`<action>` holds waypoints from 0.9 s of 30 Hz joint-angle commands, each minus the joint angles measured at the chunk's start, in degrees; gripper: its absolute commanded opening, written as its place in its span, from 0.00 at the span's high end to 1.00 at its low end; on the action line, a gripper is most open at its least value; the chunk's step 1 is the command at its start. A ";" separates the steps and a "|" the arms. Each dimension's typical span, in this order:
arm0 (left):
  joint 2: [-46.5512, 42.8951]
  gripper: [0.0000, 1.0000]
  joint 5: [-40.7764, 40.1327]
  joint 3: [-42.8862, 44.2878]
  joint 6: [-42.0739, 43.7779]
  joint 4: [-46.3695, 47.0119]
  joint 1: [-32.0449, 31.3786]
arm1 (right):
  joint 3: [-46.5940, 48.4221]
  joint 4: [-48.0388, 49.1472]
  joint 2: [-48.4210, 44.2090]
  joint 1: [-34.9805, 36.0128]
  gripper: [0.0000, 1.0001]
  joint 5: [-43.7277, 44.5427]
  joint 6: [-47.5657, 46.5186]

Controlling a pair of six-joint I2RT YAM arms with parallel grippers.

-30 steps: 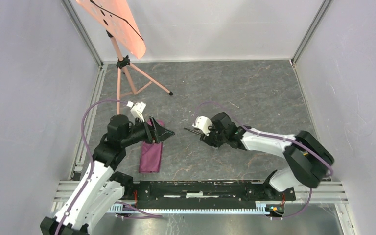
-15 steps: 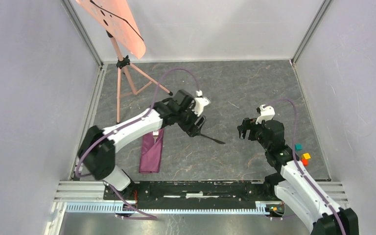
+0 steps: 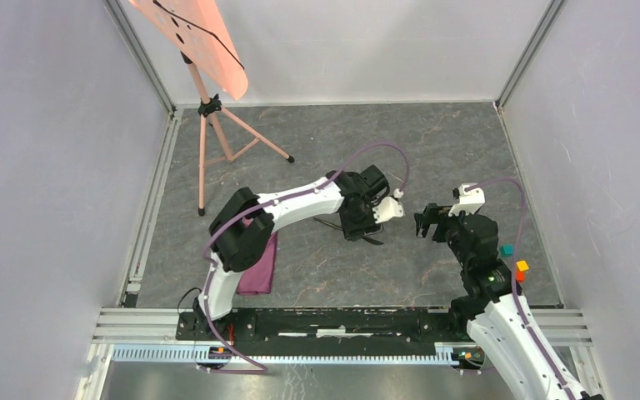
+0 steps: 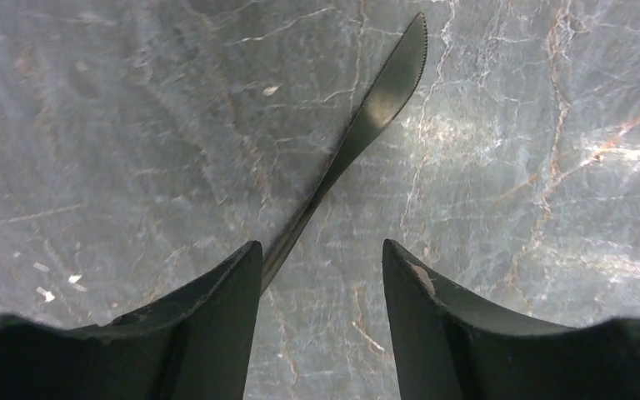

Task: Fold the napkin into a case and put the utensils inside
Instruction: Pick up the knife from the center of the board.

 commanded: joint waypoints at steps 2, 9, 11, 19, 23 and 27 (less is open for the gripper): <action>4.81 0.41 -5.81 3.51 4.92 -4.63 -2.02 | 1.96 -0.58 -2.12 -0.38 0.10 1.92 -0.34; 8.00 0.45 -7.62 5.06 4.27 -4.97 -2.44 | 1.59 -0.78 -2.32 -0.41 0.09 1.53 0.09; 8.97 0.50 -7.62 5.33 4.17 -5.21 -2.77 | 1.45 -0.88 -2.55 -0.36 0.09 1.50 0.29; 11.28 0.85 -11.65 6.52 1.30 -5.48 -2.91 | 1.59 -1.35 -2.13 -0.37 0.09 1.41 0.24; 7.21 0.97 -14.19 5.34 -1.56 -2.31 -2.87 | 1.33 -1.27 -1.49 -0.39 0.09 1.59 1.00; -0.34 0.98 -15.96 1.37 -5.83 2.54 -2.23 | 0.98 -0.69 -0.88 -0.35 0.09 2.64 2.92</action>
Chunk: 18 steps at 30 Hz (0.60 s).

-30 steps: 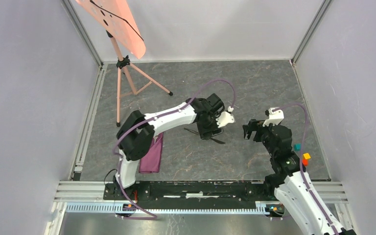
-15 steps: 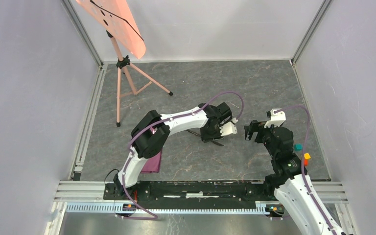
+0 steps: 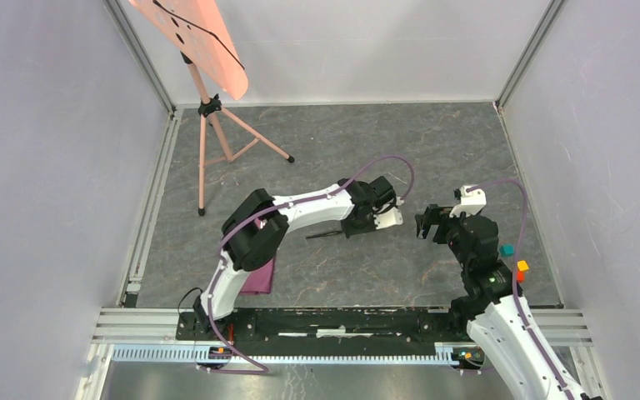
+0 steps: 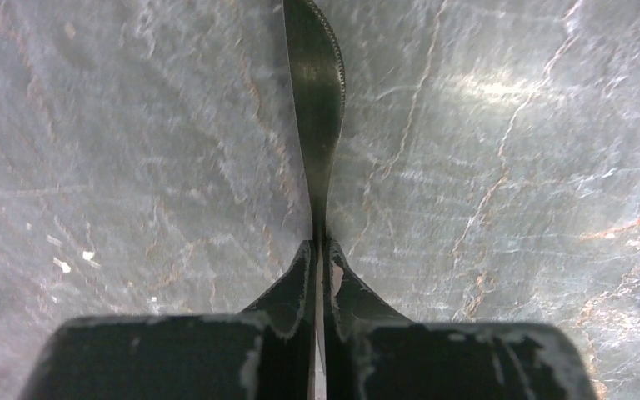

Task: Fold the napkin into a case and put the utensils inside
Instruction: Pick up the knife from the center of the board, then insert the knife into the folded napkin.

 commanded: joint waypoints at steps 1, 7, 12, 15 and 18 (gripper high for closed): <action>-10.18 0.98 -3.79 -3.87 -7.17 6.63 1.10 | 0.90 2.03 1.10 -0.12 0.08 1.57 2.52; -22.87 0.98 -3.74 -10.55 -17.20 8.33 6.09 | -0.05 4.66 5.97 -0.14 0.09 -1.33 5.27; -36.60 0.98 -3.91 -20.96 -25.01 9.03 14.50 | -1.64 16.69 16.74 0.08 0.11 -22.17 4.52; -44.78 0.98 -4.72 -28.40 -28.28 10.22 21.22 | 0.18 22.59 27.93 4.74 0.12 -29.86 7.05; -50.78 0.98 -5.25 -35.08 -31.14 12.07 27.85 | 3.99 28.13 38.79 14.80 0.12 -31.11 10.65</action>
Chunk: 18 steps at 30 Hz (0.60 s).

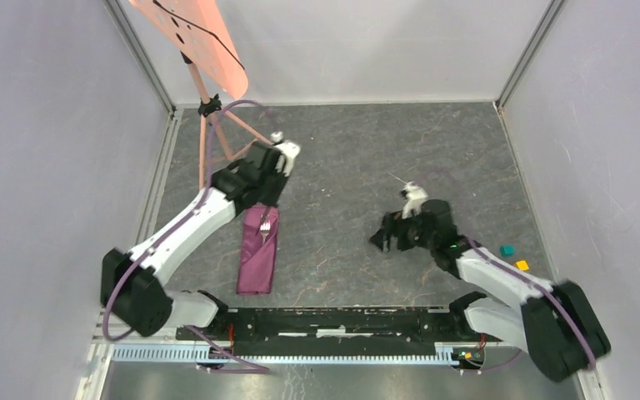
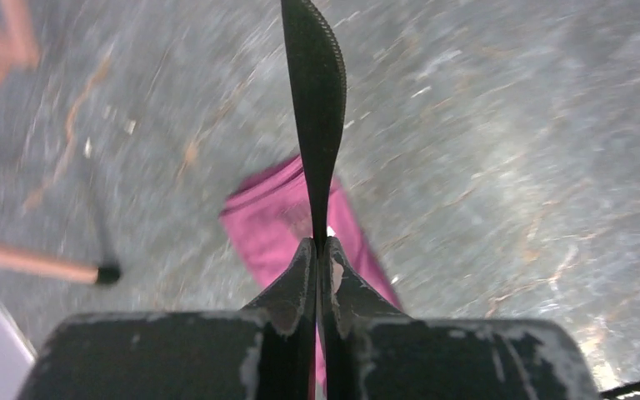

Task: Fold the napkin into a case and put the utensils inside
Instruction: Insert the knife into the folded napkin.

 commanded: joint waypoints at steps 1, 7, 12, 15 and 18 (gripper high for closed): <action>-6.81 0.98 -0.64 -8.19 -8.77 2.37 7.54 | 5.36 15.40 12.67 12.37 0.12 -10.47 7.32; -7.15 0.98 0.82 -12.83 -12.89 6.06 14.45 | 10.61 39.95 33.17 27.22 0.16 -12.53 25.84; -4.89 0.98 4.42 -14.13 -15.14 11.12 16.61 | 17.18 55.54 49.12 34.79 0.28 -13.63 38.01; -4.02 0.98 5.42 -14.97 -15.58 12.30 17.08 | 20.08 58.26 54.34 36.79 0.34 -12.25 41.27; -4.18 0.98 4.88 -17.27 -15.25 13.93 17.19 | 22.07 56.85 57.04 38.15 0.39 -10.59 41.62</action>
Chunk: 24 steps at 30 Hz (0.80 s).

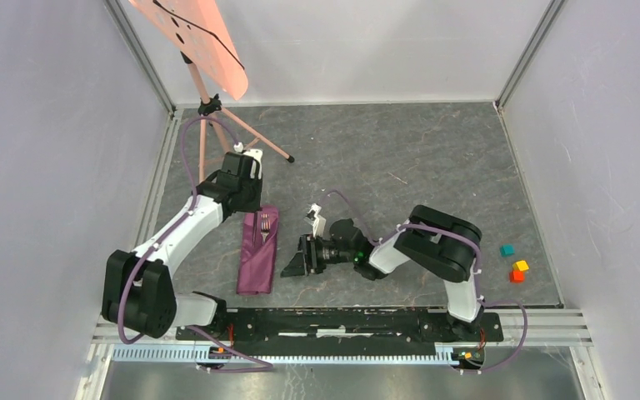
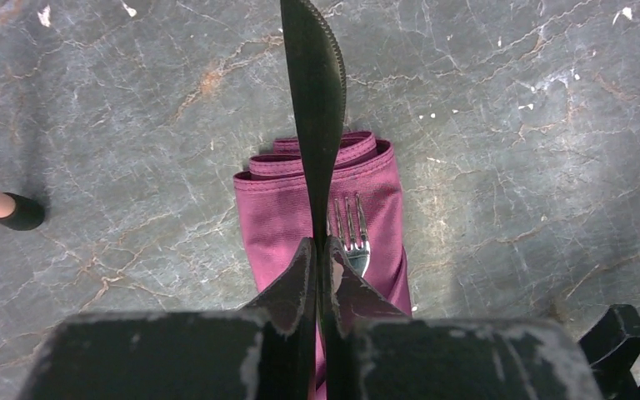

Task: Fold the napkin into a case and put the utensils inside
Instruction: Insert the knife into the folded napkin.

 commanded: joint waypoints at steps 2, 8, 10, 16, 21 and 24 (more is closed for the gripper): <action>0.01 0.98 0.80 -3.49 -2.92 5.78 0.49 | 4.18 4.80 3.30 1.72 0.41 3.25 4.53; -0.20 0.98 0.78 -4.34 -2.18 5.14 0.49 | 7.84 1.21 6.68 3.62 0.49 5.93 3.91; -0.50 0.98 0.88 -4.54 -2.27 4.69 0.45 | 9.03 0.17 7.61 4.35 0.52 6.57 3.53; -0.59 0.98 2.04 -3.51 -2.62 1.20 0.46 | 10.74 -1.66 9.21 5.63 0.64 8.98 2.76; -0.59 0.98 1.83 -3.99 -3.26 -2.30 0.49 | 10.39 -1.75 9.55 5.76 0.70 10.37 2.69; -1.03 0.98 2.96 -4.28 -5.33 -3.24 0.45 | 10.48 -1.74 9.87 5.81 0.72 10.55 2.76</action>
